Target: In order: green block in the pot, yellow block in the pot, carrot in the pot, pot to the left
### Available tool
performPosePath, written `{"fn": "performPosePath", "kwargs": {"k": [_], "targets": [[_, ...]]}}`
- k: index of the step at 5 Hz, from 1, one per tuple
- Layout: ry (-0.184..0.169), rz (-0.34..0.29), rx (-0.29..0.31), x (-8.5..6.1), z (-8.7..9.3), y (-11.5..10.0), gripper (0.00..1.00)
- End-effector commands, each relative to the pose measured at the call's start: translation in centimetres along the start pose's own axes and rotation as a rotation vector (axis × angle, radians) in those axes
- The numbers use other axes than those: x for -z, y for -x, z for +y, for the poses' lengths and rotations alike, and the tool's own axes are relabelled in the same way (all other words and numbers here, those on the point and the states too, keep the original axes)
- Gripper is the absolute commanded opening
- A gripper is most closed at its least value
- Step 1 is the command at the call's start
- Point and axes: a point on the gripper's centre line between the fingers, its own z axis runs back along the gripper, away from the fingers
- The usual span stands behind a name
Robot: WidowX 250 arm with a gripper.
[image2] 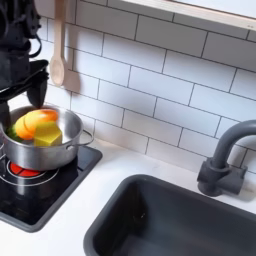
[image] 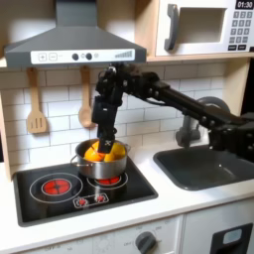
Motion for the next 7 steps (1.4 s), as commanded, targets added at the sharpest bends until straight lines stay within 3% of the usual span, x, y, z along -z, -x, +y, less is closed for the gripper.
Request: {"fn": "performPosePath", "kwargs": {"k": [1,3,7], "targets": [[-0.017,0.009,0.003,0.4,1.9,1.6,1.0],[-0.013,0.01,-0.005,1.6,3.4,2.1,1.0],[0.016,0.001,-0.023,2.2,2.7,1.4,0.97]]}}
